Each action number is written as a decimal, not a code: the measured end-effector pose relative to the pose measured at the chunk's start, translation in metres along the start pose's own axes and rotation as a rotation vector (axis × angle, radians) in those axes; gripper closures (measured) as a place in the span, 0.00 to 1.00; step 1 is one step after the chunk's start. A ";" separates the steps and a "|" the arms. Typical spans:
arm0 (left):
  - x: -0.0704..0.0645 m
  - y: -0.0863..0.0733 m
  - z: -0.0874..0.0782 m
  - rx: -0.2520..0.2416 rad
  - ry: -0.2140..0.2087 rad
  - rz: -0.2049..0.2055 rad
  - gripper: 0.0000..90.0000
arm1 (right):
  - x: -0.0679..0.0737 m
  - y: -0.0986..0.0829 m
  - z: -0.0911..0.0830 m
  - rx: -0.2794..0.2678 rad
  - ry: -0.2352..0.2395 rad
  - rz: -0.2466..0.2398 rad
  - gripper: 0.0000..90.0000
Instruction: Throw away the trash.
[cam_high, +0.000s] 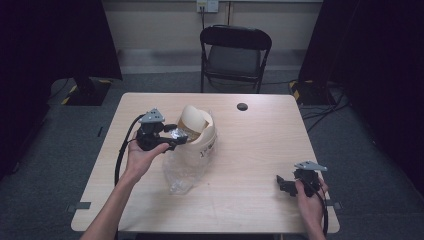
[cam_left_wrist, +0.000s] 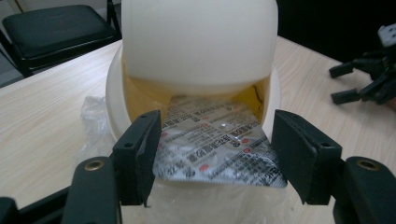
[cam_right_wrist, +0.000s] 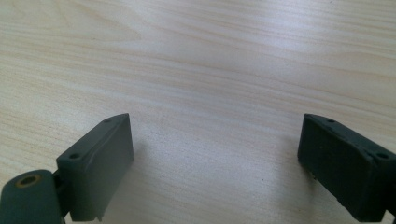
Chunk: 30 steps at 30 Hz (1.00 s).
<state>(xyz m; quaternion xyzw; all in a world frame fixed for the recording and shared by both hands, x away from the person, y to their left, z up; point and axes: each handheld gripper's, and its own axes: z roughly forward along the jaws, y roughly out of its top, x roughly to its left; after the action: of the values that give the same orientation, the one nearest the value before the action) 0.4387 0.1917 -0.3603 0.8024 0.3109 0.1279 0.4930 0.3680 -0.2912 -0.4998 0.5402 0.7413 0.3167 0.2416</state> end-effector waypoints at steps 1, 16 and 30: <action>0.001 0.001 0.000 -0.001 0.000 -0.006 0.40 | 0.000 0.000 0.000 0.000 0.000 0.000 0.11; 0.002 0.005 0.014 0.025 0.005 0.003 0.54 | 0.000 0.000 0.000 0.000 0.000 0.000 0.11; 0.007 -0.001 0.004 -0.024 0.049 -0.045 0.29 | 0.000 0.000 0.000 0.000 0.000 -0.001 0.11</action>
<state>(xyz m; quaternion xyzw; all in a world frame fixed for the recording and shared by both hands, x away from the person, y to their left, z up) 0.4453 0.1937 -0.3641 0.7860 0.3391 0.1402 0.4975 0.3680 -0.2912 -0.4998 0.5400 0.7414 0.3167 0.2417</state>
